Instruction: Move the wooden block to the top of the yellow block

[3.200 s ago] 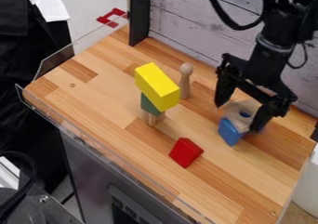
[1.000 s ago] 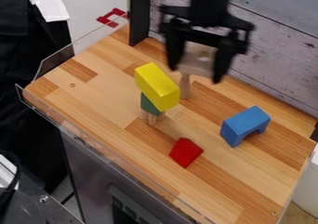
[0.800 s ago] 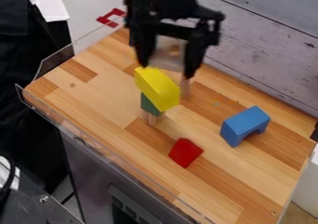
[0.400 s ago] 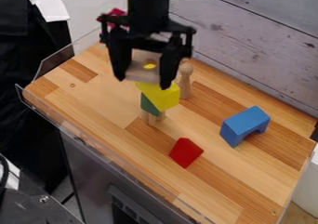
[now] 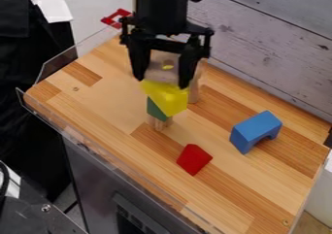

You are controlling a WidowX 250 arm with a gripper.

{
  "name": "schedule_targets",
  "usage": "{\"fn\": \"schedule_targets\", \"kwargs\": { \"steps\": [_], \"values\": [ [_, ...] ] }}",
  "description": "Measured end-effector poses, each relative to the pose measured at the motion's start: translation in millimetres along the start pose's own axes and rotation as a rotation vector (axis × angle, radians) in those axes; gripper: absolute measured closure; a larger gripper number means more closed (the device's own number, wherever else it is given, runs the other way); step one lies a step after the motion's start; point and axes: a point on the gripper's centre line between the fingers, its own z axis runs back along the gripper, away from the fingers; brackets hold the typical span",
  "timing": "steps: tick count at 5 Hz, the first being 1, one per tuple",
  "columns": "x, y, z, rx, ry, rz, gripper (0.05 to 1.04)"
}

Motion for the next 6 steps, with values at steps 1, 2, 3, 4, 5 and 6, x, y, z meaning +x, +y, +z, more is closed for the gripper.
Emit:
{"fn": "schedule_targets", "kwargs": {
  "steps": [1,2,3,4,5,6],
  "values": [
    [1,-2,0,-0.008,-0.003,0.009,0.253],
    [-1,1,2,-0.026,-0.014,0.022,0.253],
    [-6,2,3,-0.035,-0.021,0.026,0.253],
    [-8,4,1,-0.038,-0.015,0.030,0.253],
    [-8,6,-3,-0.047,-0.015,0.038,0.253],
    [-6,7,-12,-0.039,0.014,0.035,0.253]
  ]
}}
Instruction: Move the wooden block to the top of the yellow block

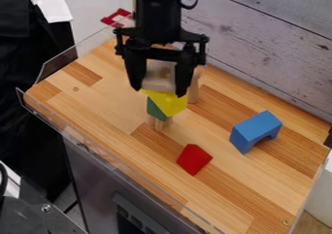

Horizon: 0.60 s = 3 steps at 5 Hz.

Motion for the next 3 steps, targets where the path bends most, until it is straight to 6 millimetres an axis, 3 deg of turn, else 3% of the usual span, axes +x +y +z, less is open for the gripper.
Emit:
{"fn": "schedule_targets", "kwargs": {
  "steps": [1,2,3],
  "values": [
    [2.3,-1.1,0.2,-0.002,0.008,-0.004,0.201],
    [1.0,-1.7,1.0,-0.005,0.018,0.011,0.077],
    [3.3,-2.8,4.2,-0.006,0.012,0.017,0.084]
  ]
}}
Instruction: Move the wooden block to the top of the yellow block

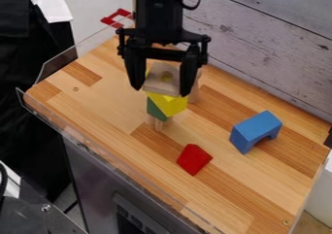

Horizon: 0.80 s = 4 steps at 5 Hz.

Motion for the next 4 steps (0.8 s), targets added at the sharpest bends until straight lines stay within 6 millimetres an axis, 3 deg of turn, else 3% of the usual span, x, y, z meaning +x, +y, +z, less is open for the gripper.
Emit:
{"fn": "schedule_targets", "kwargs": {
  "steps": [1,2,3,4],
  "values": [
    [-1,0,1,0.003,0.007,0.011,0.084],
    [-6,-5,22,0.026,-0.043,0.017,0.084],
    [-22,-19,35,0.077,-0.077,-0.013,0.084],
    [-33,-39,28,0.117,-0.061,-0.071,0.084]
  ]
}}
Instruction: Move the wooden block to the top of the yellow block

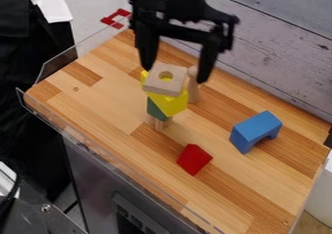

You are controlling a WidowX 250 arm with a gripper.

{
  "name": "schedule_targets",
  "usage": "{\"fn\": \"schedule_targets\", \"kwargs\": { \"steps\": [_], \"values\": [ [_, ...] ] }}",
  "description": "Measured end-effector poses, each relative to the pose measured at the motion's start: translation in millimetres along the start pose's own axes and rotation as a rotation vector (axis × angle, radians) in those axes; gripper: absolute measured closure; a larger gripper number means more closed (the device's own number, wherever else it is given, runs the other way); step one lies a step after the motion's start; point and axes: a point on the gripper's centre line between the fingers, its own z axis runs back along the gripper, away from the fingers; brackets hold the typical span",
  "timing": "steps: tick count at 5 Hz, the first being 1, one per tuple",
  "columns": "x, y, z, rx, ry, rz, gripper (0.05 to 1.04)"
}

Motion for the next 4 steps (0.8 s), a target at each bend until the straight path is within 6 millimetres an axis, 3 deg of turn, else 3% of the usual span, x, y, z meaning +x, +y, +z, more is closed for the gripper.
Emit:
{"fn": "schedule_targets", "kwargs": {
  "steps": [3,4],
  "values": [
    [-8,-44,-71,-0.048,0.167,-0.069,0.084],
    [-6,-56,-68,-0.041,0.149,-0.105,0.084]
  ]
}}
